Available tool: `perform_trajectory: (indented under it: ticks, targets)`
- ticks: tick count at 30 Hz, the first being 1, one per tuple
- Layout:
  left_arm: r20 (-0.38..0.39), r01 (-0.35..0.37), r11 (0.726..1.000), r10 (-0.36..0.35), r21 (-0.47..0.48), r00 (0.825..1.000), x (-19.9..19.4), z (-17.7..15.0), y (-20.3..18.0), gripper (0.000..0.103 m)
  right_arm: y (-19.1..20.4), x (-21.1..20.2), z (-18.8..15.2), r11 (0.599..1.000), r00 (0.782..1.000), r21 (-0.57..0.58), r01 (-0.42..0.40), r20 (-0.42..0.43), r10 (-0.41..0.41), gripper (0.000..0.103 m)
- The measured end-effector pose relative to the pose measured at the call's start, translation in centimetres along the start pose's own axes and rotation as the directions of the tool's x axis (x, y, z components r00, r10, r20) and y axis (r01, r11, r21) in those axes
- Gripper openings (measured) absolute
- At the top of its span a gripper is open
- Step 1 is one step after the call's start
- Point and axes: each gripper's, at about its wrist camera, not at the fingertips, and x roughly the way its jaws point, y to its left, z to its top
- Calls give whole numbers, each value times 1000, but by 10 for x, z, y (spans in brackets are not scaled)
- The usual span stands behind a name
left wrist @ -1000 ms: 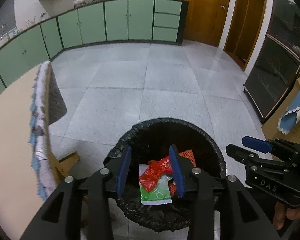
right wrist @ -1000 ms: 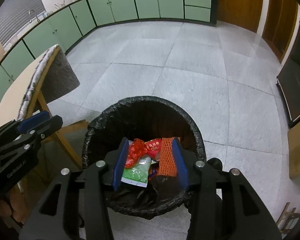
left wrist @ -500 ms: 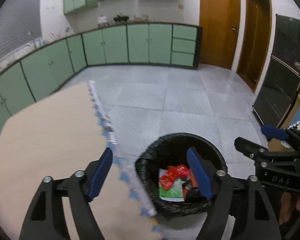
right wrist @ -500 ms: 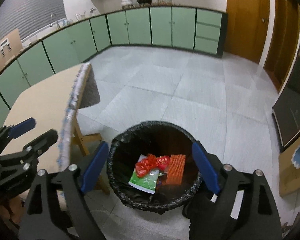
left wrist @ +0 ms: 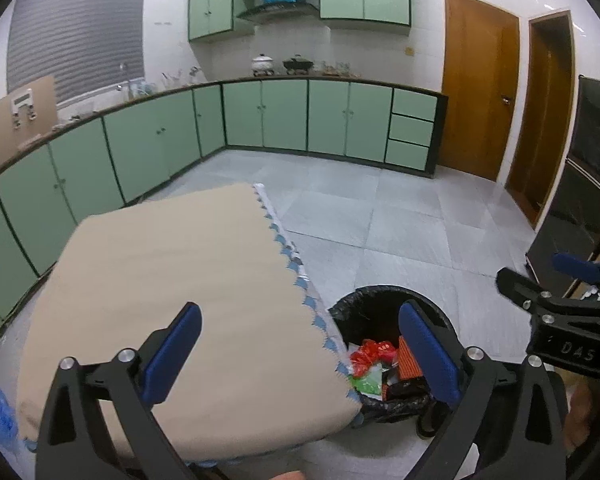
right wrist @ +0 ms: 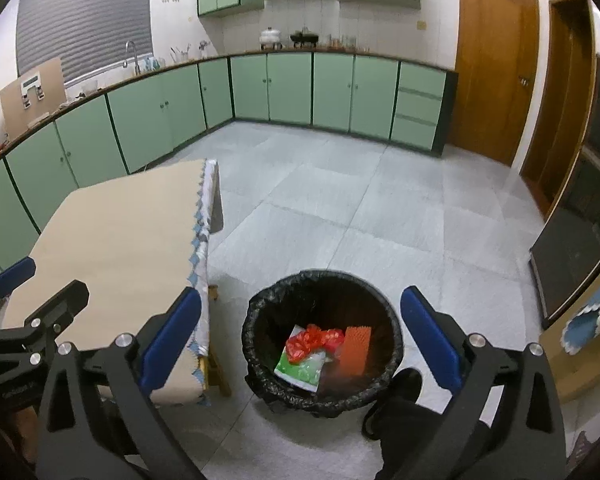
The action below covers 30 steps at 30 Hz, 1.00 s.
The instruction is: Collect trash
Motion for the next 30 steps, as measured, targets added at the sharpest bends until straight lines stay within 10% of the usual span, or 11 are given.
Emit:
perform_trajectory:
  ticks: [30]
  targets:
    - [244, -180, 971, 215, -157, 945, -201, -6, 58, 97, 40, -163, -1, 1000, 957, 23, 4, 289, -11, 98]
